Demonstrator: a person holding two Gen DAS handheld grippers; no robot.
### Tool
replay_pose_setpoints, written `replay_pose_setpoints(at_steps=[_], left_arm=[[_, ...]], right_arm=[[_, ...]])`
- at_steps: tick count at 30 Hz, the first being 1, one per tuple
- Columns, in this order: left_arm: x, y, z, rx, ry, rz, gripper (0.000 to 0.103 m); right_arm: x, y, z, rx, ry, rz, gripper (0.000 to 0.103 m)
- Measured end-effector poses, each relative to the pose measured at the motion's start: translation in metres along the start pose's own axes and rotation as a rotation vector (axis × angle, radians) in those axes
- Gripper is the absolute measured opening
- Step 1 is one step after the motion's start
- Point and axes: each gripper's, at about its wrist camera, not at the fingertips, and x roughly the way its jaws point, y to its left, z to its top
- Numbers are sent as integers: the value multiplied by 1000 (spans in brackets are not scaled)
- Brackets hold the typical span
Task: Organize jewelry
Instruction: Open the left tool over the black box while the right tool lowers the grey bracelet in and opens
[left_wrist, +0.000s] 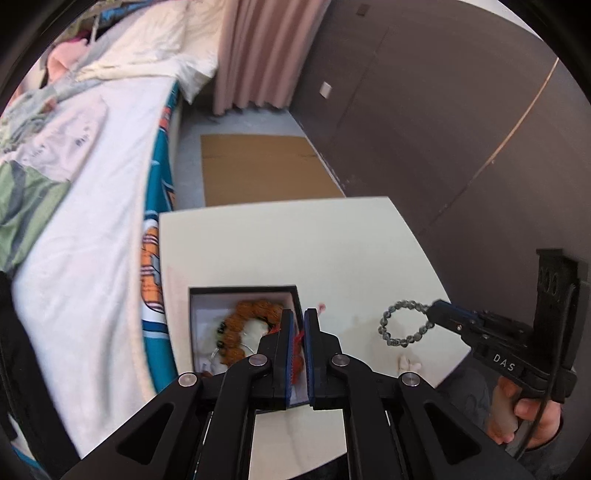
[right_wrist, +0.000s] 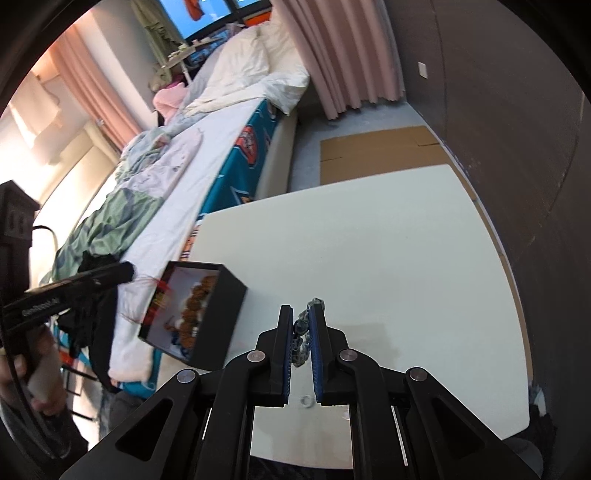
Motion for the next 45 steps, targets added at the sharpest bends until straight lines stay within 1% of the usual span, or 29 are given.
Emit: replay_pose_setpoints(at_steps=[1, 2, 3, 4, 5, 7, 13, 18, 21, 24, 25, 26, 27, 28, 29, 32, 34, 41, 43, 44, 45], left_arm=[[1, -1, 0, 3, 4, 5, 23], [1, 0, -1, 3, 0, 12, 43], [-1, 2, -2, -1, -9, 16, 54], [-4, 5, -2, -11, -29, 22, 66], [-9, 9, -4, -24, -54, 23, 68], [-14, 14, -4, -40, -64, 17, 68], [-30, 37, -10, -77, -81, 36, 68], [-46, 54, -14, -112, -107, 51, 68], [-55, 62, -17, -126, -117, 60, 68], [-61, 67, -20, -135, -124, 66, 68], [-62, 69, -21, -137, -124, 68, 68], [-63, 69, -22, -138, -123, 69, 68], [-64, 69, -23, -137, -122, 70, 68], [-64, 70, -24, -134, -120, 71, 68], [-64, 70, -24, -132, -119, 71, 68], [-62, 66, -25, -125, -114, 73, 68], [-59, 63, -24, -125, -109, 66, 68], [-51, 39, -21, -83, -100, 44, 68], [-48, 30, -21, -70, -98, 39, 68], [-46, 25, -22, -64, -96, 35, 68], [-44, 19, -22, -55, -91, 31, 68]], right_arm=[[-1, 3, 0, -5, 0, 0, 10], [-1, 5, 0, -7, 2, 2, 10], [-1, 7, 1, -9, 4, 5, 10], [0, 10, 1, -11, 5, 8, 10], [1, 13, 2, -14, 5, 9, 10], [1, 20, 3, -20, 7, 16, 10], [3, 49, 11, -55, 3, 61, 10], [10, 84, 20, -98, 5, 119, 10], [13, 110, 27, -125, -2, 180, 10], [18, 122, 33, -123, -25, 196, 10], [21, 122, 34, -110, -36, 210, 10], [24, 120, 34, -96, -33, 210, 18], [32, 117, 34, -68, -6, 183, 36], [36, 112, 33, -46, 12, 152, 41], [38, 109, 32, -33, 18, 143, 42], [40, 97, 22, -15, 52, 159, 42], [38, 88, 17, -9, 66, 141, 42], [17, 47, 5, 53, 59, 111, 43], [10, 33, 2, 80, 52, 99, 44], [7, 27, 1, 90, 48, 95, 46], [2, 18, -2, 106, 41, 86, 51]])
